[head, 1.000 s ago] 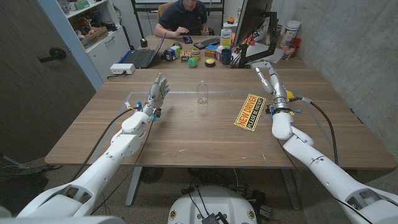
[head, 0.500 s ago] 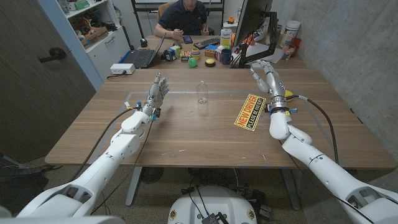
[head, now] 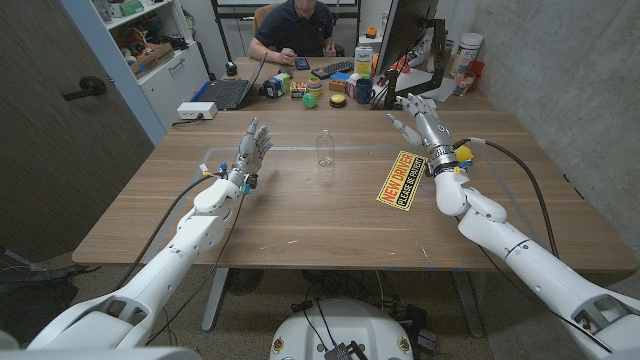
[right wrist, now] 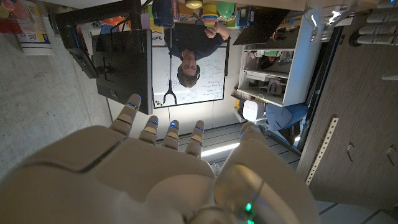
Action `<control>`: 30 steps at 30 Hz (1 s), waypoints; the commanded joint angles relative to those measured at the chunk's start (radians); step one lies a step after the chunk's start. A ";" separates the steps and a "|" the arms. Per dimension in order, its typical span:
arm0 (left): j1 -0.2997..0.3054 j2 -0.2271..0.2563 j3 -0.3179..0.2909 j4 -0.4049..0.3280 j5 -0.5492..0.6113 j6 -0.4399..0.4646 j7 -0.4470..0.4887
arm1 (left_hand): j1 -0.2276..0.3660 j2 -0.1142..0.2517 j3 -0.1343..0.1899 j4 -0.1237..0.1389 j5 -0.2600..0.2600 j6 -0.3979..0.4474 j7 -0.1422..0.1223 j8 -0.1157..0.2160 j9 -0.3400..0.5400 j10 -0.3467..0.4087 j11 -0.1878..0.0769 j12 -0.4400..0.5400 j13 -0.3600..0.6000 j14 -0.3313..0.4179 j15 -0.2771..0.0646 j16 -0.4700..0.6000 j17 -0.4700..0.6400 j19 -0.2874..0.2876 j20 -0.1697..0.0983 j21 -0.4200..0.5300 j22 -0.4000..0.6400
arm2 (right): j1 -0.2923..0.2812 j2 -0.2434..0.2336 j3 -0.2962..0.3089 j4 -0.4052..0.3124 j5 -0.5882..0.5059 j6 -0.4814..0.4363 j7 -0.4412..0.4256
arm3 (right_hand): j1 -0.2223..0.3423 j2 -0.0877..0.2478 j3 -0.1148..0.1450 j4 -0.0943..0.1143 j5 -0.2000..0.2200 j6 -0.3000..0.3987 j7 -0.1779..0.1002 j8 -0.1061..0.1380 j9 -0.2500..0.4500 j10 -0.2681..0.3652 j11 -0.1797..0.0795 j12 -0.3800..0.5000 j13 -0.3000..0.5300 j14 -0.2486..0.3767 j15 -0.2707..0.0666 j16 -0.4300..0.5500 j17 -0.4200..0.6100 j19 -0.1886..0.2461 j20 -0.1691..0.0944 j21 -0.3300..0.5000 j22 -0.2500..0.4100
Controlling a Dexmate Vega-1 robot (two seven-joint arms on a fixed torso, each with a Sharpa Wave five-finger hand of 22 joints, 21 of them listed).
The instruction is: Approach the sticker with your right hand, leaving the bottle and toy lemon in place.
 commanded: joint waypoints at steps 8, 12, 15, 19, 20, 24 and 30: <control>0.006 0.006 -0.010 -0.004 -0.020 -0.004 -0.018 | 0.001 0.082 -0.006 0.003 0.002 -0.073 -0.005 0.007 0.002 -0.091 0.002 0.007 0.003 -0.144 0.004 0.000 0.005 0.003 0.003 -0.005 0.006 | -0.001 -0.059 -0.012 -0.125 0.014 -0.138 0.277 | -0.099 -0.003 -0.054 0.054 -0.017 -0.061 -0.006 -0.001 0.003 -0.065 -0.044 -0.003 0.001 -0.055 -0.014 0.010 0.007 0.005 -0.003 -0.038 0.005; 0.010 0.005 -0.012 -0.004 -0.023 -0.006 -0.018 | 0.001 0.082 -0.006 0.003 0.002 -0.072 -0.006 0.007 0.002 -0.089 0.003 0.007 0.003 -0.143 0.004 0.000 0.005 0.004 0.005 -0.006 0.006 | 0.008 -0.071 -0.036 -0.144 -0.015 -0.181 0.331 | -0.131 -0.009 -0.076 0.073 -0.015 -0.088 -0.006 -0.002 0.002 -0.104 -0.060 -0.006 0.001 -0.081 -0.012 0.009 0.006 0.001 0.015 -0.059 0.004; 0.017 0.004 -0.014 -0.007 -0.027 -0.006 -0.015 | 0.001 0.082 -0.006 0.003 0.002 -0.073 -0.007 0.007 0.002 -0.089 0.002 0.007 0.003 -0.143 0.004 0.000 0.005 0.005 0.005 -0.007 0.006 | 0.016 -0.075 -0.057 -0.151 -0.044 -0.213 0.365 | -0.139 -0.015 -0.087 0.077 -0.012 -0.111 -0.007 -0.003 0.001 -0.117 -0.070 -0.003 0.000 -0.073 -0.003 0.015 0.004 0.021 0.017 -0.064 0.004; 0.025 0.007 -0.016 -0.013 -0.030 -0.001 -0.011 | 0.001 0.082 -0.007 0.003 0.002 -0.072 -0.008 0.007 0.001 -0.088 0.003 0.008 0.003 -0.142 0.005 0.000 0.005 0.005 0.005 -0.009 0.006 | 0.035 -0.083 -0.089 -0.154 -0.090 -0.244 0.409 | -0.138 -0.018 -0.090 0.076 -0.010 -0.118 -0.007 -0.003 0.000 -0.119 -0.068 -0.001 0.000 -0.070 0.002 0.016 0.003 0.027 0.018 -0.066 0.004; 0.027 0.007 -0.017 -0.016 -0.030 -0.001 -0.008 | 0.001 0.082 -0.007 0.003 0.002 -0.072 -0.009 0.007 0.002 -0.088 0.003 0.007 0.003 -0.141 0.005 0.000 0.005 0.006 0.005 -0.009 0.006 | 0.039 -0.085 -0.094 -0.154 -0.097 -0.247 0.420 | -0.138 -0.019 -0.091 0.076 -0.010 -0.120 -0.007 -0.003 0.000 -0.118 -0.068 -0.001 0.000 -0.068 0.001 0.017 0.003 0.029 0.018 -0.067 0.004; 0.033 0.011 -0.018 -0.025 -0.029 -0.001 -0.003 | 0.001 0.082 -0.008 0.003 0.003 -0.072 -0.009 0.007 0.002 -0.087 0.004 0.008 0.003 -0.141 0.005 -0.001 0.005 0.006 0.007 -0.010 0.006 | 0.049 -0.088 -0.114 -0.151 -0.131 -0.273 0.449 | -0.133 -0.023 -0.095 0.072 -0.006 -0.120 -0.007 0.003 0.001 -0.091 -0.061 0.012 -0.001 -0.047 0.002 0.025 0.000 0.047 0.018 -0.072 0.004; 0.037 0.014 -0.017 -0.034 -0.028 -0.001 0.002 | 0.001 0.081 -0.009 0.003 0.003 -0.072 -0.010 0.007 0.002 -0.086 0.004 0.008 0.003 -0.140 0.006 -0.001 0.005 0.008 0.010 -0.012 0.006 | 0.052 -0.087 -0.120 -0.143 -0.143 -0.288 0.462 | -0.120 -0.020 -0.095 0.065 0.000 -0.094 -0.006 0.017 0.002 -0.066 -0.046 0.020 -0.001 -0.031 -0.001 0.029 -0.001 0.064 0.019 -0.079 0.004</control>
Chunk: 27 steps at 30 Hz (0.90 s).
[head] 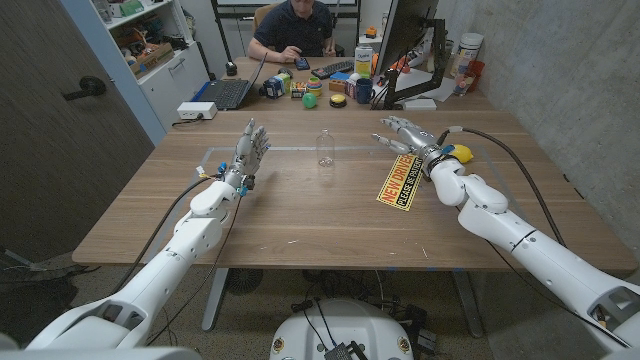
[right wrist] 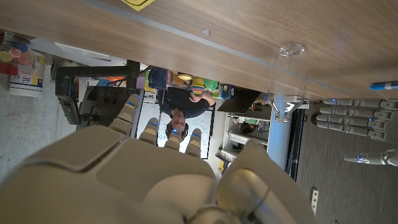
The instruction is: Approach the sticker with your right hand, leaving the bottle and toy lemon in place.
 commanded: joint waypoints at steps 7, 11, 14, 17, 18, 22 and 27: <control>0.013 0.006 0.002 -0.023 -0.001 0.000 0.018 | 0.001 0.081 -0.008 0.005 0.003 -0.073 -0.009 0.006 0.002 -0.087 0.001 0.003 0.003 -0.139 0.005 -0.002 0.005 0.004 0.005 -0.006 0.003 | 0.027 -0.025 -0.059 -0.005 -0.065 -0.068 0.074 | 0.028 -0.012 -0.012 -0.014 0.017 0.098 -0.001 0.038 0.008 0.069 0.041 0.022 0.003 0.055 -0.004 0.019 0.001 0.046 0.005 -0.024 0.005; 0.014 0.007 0.004 -0.028 0.001 -0.003 0.019 | 0.001 0.081 -0.008 0.005 0.003 -0.073 -0.009 0.006 0.002 -0.087 0.002 0.003 0.003 -0.139 0.005 -0.003 0.005 0.004 0.004 -0.008 0.003 | 0.029 -0.036 -0.064 -0.006 -0.078 -0.083 0.097 | 0.030 -0.012 -0.014 -0.016 0.019 0.117 -0.001 0.042 0.009 0.078 0.040 0.022 0.003 0.067 -0.004 0.021 0.001 0.058 0.005 -0.027 0.005; 0.017 0.009 0.004 -0.034 0.001 -0.002 0.021 | 0.001 0.080 -0.009 0.005 0.003 -0.072 -0.007 0.006 0.002 -0.086 0.002 0.003 0.003 -0.138 0.006 -0.003 0.005 0.005 0.003 -0.009 0.003 | 0.036 -0.047 -0.078 -0.010 -0.105 -0.098 0.125 | 0.049 -0.008 -0.015 -0.026 0.024 0.155 -0.002 0.044 0.008 0.092 0.038 0.019 0.003 0.077 -0.005 0.018 0.000 0.086 0.005 -0.038 0.005; 0.020 0.012 0.004 -0.042 0.002 -0.004 0.024 | 0.001 0.080 -0.009 0.005 0.003 -0.073 -0.008 0.006 0.002 -0.086 0.001 0.003 0.003 -0.139 0.005 -0.003 0.005 0.005 0.002 -0.010 0.003 | 0.049 -0.056 -0.098 -0.012 -0.137 -0.123 0.176 | 0.068 -0.005 -0.014 -0.036 0.028 0.171 -0.002 0.040 0.007 0.088 0.033 0.012 0.003 0.074 -0.003 0.012 0.000 0.100 0.006 -0.052 0.004; 0.020 0.013 0.004 -0.042 0.002 -0.004 0.024 | 0.001 0.080 -0.010 0.005 0.003 -0.074 -0.008 0.006 0.002 -0.087 0.002 0.003 0.003 -0.139 0.004 -0.003 0.005 0.006 0.003 -0.010 0.003 | 0.049 -0.055 -0.097 -0.012 -0.138 -0.123 0.178 | 0.069 -0.004 -0.014 -0.037 0.028 0.173 -0.002 0.040 0.007 0.089 0.032 0.012 0.003 0.072 -0.004 0.011 0.000 0.101 0.006 -0.053 0.004; 0.030 0.018 0.002 -0.058 0.004 -0.006 0.033 | 0.001 0.080 -0.010 0.005 0.003 -0.074 -0.008 0.005 0.002 -0.087 0.002 0.003 0.003 -0.139 0.005 -0.004 0.005 0.006 0.003 -0.012 0.003 | 0.060 -0.066 -0.111 -0.017 -0.157 -0.139 0.240 | 0.078 -0.002 -0.012 -0.042 0.030 0.177 -0.003 0.039 0.007 0.087 0.027 0.010 0.003 0.067 -0.006 0.008 0.000 0.102 0.006 -0.058 0.004; 0.036 0.022 0.002 -0.067 0.002 -0.006 0.035 | 0.001 0.080 -0.011 0.005 0.003 -0.074 -0.008 0.005 0.002 -0.086 0.003 0.003 0.003 -0.137 0.005 -0.004 0.004 0.007 0.004 -0.013 0.003 | 0.073 -0.075 -0.126 -0.021 -0.185 -0.150 0.297 | 0.137 0.010 0.005 -0.074 0.035 0.158 -0.003 0.025 0.005 0.091 0.027 0.008 0.003 0.079 -0.007 0.009 -0.001 0.115 0.005 -0.076 0.004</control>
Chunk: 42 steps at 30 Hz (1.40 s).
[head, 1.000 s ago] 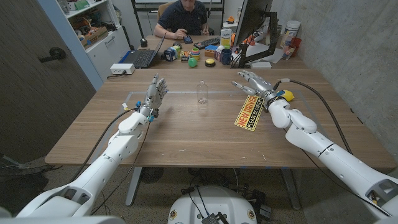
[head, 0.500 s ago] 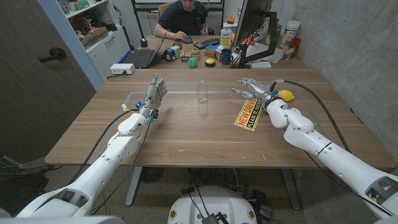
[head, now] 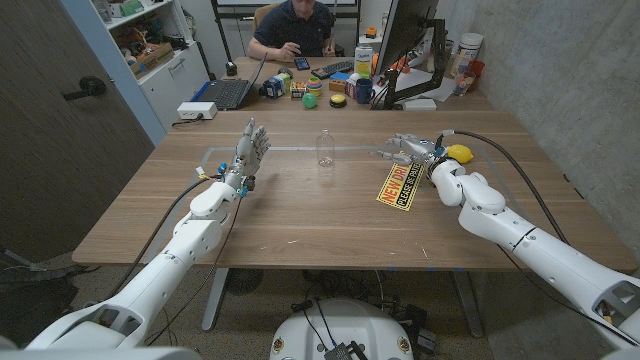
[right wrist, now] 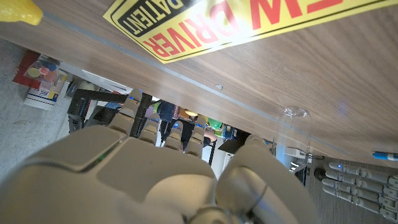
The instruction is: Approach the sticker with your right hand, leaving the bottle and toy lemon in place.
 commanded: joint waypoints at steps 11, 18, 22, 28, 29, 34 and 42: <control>0.027 0.014 -0.001 -0.039 -0.003 -0.011 0.017 | 0.001 0.079 -0.009 0.001 0.004 -0.073 -0.008 0.006 0.002 -0.086 0.003 0.002 0.003 -0.138 0.008 -0.006 0.005 0.004 -0.001 -0.007 0.002 | 0.017 -0.033 -0.026 -0.031 -0.070 -0.036 0.150 | 0.102 0.010 0.024 -0.059 0.012 -0.045 -0.007 -0.021 0.000 -0.002 0.000 -0.004 0.002 0.026 0.003 0.001 -0.002 0.052 0.000 -0.022 0.005; 0.038 0.020 -0.003 -0.051 -0.007 -0.015 0.021 | 0.001 0.079 -0.010 0.001 0.004 -0.073 -0.009 0.006 0.002 -0.087 0.003 0.002 0.003 -0.137 0.007 -0.007 0.005 0.005 -0.001 -0.009 0.002 | 0.004 -0.036 -0.017 -0.046 -0.073 -0.024 0.145 | 0.118 0.010 0.026 -0.068 0.014 -0.055 -0.007 -0.023 0.000 -0.002 -0.002 -0.005 0.003 0.032 0.001 0.002 -0.002 0.061 0.000 -0.026 0.005; 0.044 0.020 -0.006 -0.055 -0.009 -0.023 0.024 | 0.001 0.079 -0.011 0.001 0.004 -0.072 -0.009 0.006 0.002 -0.086 0.002 0.002 0.003 -0.136 0.007 -0.007 0.005 0.006 0.000 -0.010 0.002 | -0.002 -0.039 -0.010 -0.053 -0.070 -0.012 0.145 | 0.134 0.010 0.028 -0.077 0.016 -0.061 -0.007 -0.024 0.001 0.005 -0.002 -0.002 0.002 0.044 -0.005 0.005 -0.002 0.072 0.000 -0.029 0.005; 0.046 0.024 -0.006 -0.059 -0.012 -0.026 0.020 | 0.002 0.080 -0.012 0.001 0.004 -0.071 -0.009 0.006 0.001 -0.086 0.003 0.002 0.003 -0.136 0.007 -0.008 0.005 0.007 -0.001 -0.012 0.002 | -0.009 -0.040 0.000 -0.065 -0.063 -0.009 0.161 | 0.148 0.011 0.030 -0.085 0.017 -0.062 -0.007 -0.022 0.001 0.013 -0.003 -0.001 0.002 0.056 -0.008 0.007 -0.002 0.085 0.000 -0.033 0.005; 0.046 0.024 -0.005 -0.058 -0.013 -0.026 0.019 | 0.002 0.080 -0.012 0.001 0.004 -0.071 -0.010 0.006 0.001 -0.086 0.002 0.002 0.003 -0.136 0.007 -0.008 0.005 0.007 0.000 -0.013 0.002 | -0.011 -0.040 0.002 -0.067 -0.064 -0.009 0.159 | 0.150 0.011 0.030 -0.086 0.018 -0.062 -0.007 -0.021 0.001 0.013 -0.004 -0.001 0.002 0.059 -0.006 0.007 -0.002 0.088 0.000 -0.033 0.005; 0.045 0.025 -0.004 -0.056 -0.016 -0.027 0.015 | 0.002 0.080 -0.012 0.001 0.005 -0.071 -0.009 0.006 0.001 -0.085 0.003 0.002 0.003 -0.135 0.008 -0.008 0.005 0.008 0.000 -0.014 0.002 | -0.015 -0.043 0.006 -0.075 -0.063 -0.009 0.175 | 0.157 0.012 0.030 -0.089 0.018 -0.060 -0.007 -0.020 0.002 0.012 -0.003 -0.002 0.002 0.067 -0.007 0.009 -0.002 0.097 0.000 -0.035 0.005; 0.044 0.026 -0.003 -0.054 -0.017 -0.033 0.010 | 0.002 0.081 -0.013 0.001 0.005 -0.071 -0.009 0.006 0.001 -0.085 0.002 0.002 0.003 -0.134 0.007 -0.009 0.005 0.009 0.000 -0.017 0.002 | -0.019 -0.041 0.012 -0.080 -0.060 -0.009 0.188 | 0.166 0.014 0.031 -0.094 0.018 -0.058 -0.007 -0.019 0.002 0.017 -0.002 -0.001 0.002 0.081 -0.009 0.011 -0.002 0.110 0.000 -0.037 0.006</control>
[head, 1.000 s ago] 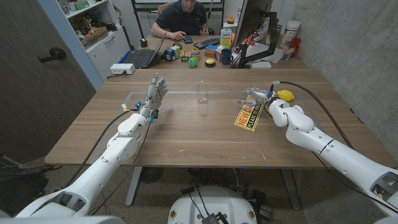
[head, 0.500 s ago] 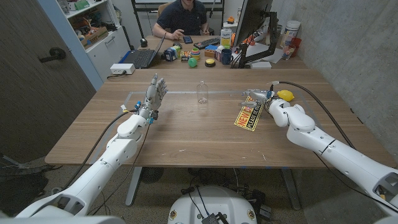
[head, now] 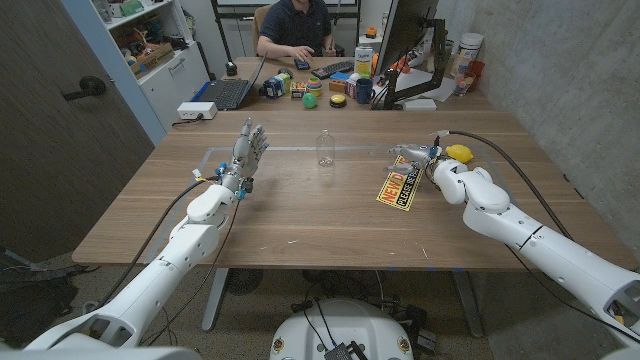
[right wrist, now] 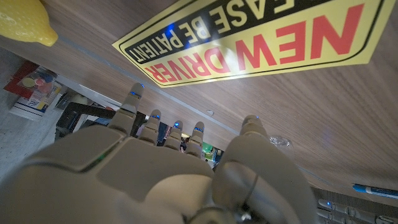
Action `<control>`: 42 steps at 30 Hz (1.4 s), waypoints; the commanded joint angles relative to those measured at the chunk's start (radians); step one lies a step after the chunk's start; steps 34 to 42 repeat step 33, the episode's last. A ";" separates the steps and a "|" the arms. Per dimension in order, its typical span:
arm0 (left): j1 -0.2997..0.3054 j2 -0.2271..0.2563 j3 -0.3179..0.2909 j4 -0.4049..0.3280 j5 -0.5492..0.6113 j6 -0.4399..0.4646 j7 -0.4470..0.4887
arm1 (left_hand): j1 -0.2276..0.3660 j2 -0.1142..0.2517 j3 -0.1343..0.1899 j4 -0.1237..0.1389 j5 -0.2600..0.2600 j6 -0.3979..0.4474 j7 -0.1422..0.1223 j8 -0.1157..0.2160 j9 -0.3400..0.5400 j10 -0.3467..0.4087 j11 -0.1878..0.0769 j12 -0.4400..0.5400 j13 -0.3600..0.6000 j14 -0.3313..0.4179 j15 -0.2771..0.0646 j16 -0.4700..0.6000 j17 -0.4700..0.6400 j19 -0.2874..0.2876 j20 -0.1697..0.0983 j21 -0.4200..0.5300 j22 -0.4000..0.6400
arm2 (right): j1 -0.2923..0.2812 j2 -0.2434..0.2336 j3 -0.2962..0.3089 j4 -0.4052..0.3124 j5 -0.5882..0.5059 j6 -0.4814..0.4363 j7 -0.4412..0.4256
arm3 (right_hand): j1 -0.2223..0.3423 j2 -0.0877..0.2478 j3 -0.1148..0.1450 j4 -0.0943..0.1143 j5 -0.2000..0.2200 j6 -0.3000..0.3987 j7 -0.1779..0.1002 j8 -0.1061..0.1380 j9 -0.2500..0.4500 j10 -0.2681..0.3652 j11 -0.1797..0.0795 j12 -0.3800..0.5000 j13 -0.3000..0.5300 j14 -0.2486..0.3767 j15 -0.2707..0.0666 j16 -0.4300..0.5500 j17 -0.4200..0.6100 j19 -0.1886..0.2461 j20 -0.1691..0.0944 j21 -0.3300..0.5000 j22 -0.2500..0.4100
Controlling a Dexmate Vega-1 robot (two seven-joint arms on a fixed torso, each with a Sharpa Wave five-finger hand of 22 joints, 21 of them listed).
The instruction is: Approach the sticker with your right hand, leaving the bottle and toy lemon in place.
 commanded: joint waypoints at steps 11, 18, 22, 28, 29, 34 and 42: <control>0.003 0.005 0.000 -0.001 -0.007 -0.006 -0.007 | 0.003 0.081 -0.006 0.000 0.006 -0.070 -0.009 0.006 0.004 -0.084 0.001 0.002 0.003 -0.133 0.006 -0.003 0.005 0.004 -0.001 -0.006 0.002 | -0.010 0.003 0.013 -0.013 0.006 0.003 0.026 | 0.021 0.005 0.001 -0.007 0.004 0.007 0.003 0.008 0.003 0.018 -0.006 0.000 0.002 0.013 -0.002 0.004 0.002 0.020 0.000 -0.003 0.006; -0.001 0.005 0.002 0.002 -0.006 -0.005 -0.008 | 0.003 0.081 -0.007 0.000 0.006 -0.070 -0.008 0.006 0.004 -0.084 0.002 0.002 0.003 -0.132 0.006 -0.003 0.005 0.005 0.000 -0.008 0.003 | -0.009 0.005 0.013 -0.008 0.009 0.005 0.026 | 0.028 0.006 0.001 -0.011 0.005 0.014 0.003 0.011 0.003 0.027 -0.006 0.002 0.002 0.019 -0.005 0.004 0.002 0.029 0.000 -0.006 0.006; -0.004 0.005 0.003 0.005 -0.006 -0.004 -0.011 | 0.003 0.081 -0.007 0.000 0.006 -0.070 -0.008 0.006 0.004 -0.084 0.003 0.002 0.003 -0.133 0.007 -0.004 0.005 0.005 0.000 -0.010 0.003 | -0.008 0.007 0.013 -0.005 0.013 0.005 0.028 | 0.031 0.007 0.001 -0.012 0.005 0.018 0.003 0.012 0.003 0.028 -0.007 0.002 0.002 0.022 -0.006 0.004 0.002 0.032 0.000 -0.008 0.006; -0.008 0.003 0.004 0.012 -0.008 -0.005 -0.018 | 0.003 0.082 -0.008 0.000 0.006 -0.071 -0.008 0.006 0.004 -0.084 0.002 0.002 0.003 -0.132 0.007 -0.005 0.005 0.006 0.001 -0.012 0.003 | -0.006 0.009 0.015 -0.002 0.021 0.001 0.032 | 0.037 0.009 0.001 -0.015 0.005 0.024 0.003 0.013 0.004 0.032 -0.007 0.002 0.002 0.032 -0.007 0.006 0.002 0.038 0.001 -0.011 0.006; -0.009 0.003 0.005 0.013 -0.007 -0.005 -0.018 | 0.003 0.082 -0.008 0.000 0.006 -0.070 -0.009 0.006 0.004 -0.084 0.001 0.002 0.003 -0.131 0.007 -0.004 0.005 0.007 0.001 -0.012 0.003 | -0.006 0.009 0.014 -0.001 0.019 -0.001 0.030 | 0.038 0.009 0.001 -0.015 0.005 0.025 0.003 0.014 0.004 0.034 -0.007 0.002 0.002 0.034 -0.007 0.006 0.002 0.039 0.001 -0.011 0.006; -0.014 0.000 0.005 0.022 -0.007 -0.008 -0.023 | 0.003 0.082 -0.009 0.001 0.006 -0.070 -0.008 0.006 0.004 -0.083 0.003 0.002 0.003 -0.131 0.006 -0.005 0.005 0.007 0.001 -0.013 0.003 | -0.005 0.011 0.015 0.000 0.027 -0.001 0.029 | 0.039 0.009 0.000 -0.016 0.005 0.031 0.003 0.015 0.004 0.038 -0.007 0.003 0.002 0.037 -0.007 0.006 0.002 0.043 0.001 -0.013 0.006; -0.014 0.000 0.005 0.022 -0.007 -0.008 -0.023 | 0.003 0.082 -0.009 0.001 0.006 -0.070 -0.008 0.006 0.004 -0.083 0.003 0.002 0.003 -0.131 0.006 -0.005 0.005 0.007 0.001 -0.013 0.003 | -0.005 0.011 0.015 0.000 0.027 -0.001 0.029 | 0.039 0.009 0.000 -0.016 0.005 0.031 0.003 0.015 0.004 0.038 -0.007 0.003 0.002 0.037 -0.007 0.006 0.002 0.043 0.001 -0.013 0.006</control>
